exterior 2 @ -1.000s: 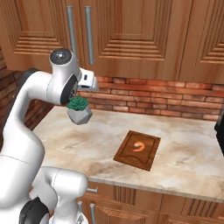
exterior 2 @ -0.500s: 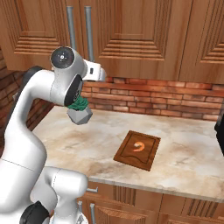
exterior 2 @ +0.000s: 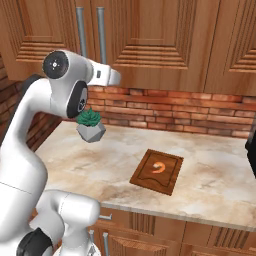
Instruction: Open the cabinet, retrieve the rolling pin, and place it next to the meat on the cutting board to prepare for tenderizing.
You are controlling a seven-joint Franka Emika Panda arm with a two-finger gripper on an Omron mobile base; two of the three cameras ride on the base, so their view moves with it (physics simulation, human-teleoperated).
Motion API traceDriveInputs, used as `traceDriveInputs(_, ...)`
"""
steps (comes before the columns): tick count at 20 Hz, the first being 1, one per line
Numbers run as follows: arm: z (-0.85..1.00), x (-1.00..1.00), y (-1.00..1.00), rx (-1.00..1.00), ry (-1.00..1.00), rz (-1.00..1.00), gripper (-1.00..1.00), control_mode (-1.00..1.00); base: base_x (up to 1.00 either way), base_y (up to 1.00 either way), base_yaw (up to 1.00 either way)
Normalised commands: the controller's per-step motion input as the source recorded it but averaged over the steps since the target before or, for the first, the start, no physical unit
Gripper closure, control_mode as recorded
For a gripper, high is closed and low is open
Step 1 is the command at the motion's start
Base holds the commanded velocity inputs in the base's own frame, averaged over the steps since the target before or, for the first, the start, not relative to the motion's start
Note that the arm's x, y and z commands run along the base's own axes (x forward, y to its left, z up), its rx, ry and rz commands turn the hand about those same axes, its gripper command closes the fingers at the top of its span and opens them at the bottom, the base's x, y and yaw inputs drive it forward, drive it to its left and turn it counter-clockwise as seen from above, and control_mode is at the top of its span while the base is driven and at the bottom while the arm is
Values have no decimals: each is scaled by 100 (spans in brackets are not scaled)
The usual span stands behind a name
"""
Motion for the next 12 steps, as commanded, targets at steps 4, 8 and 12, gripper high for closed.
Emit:
traceDriveInputs(4, 22, 0, -1, 1, -19, -10, -100, -100, 0, 0, 0)
traceDriveInputs(8, 11, 0, -10, 3, -17, -1, -100, -100, 0, 0, 0)
traceDriveInputs(12, 0, 0, 0, 1, -8, 0, -100, -100, 0, 0, 0)
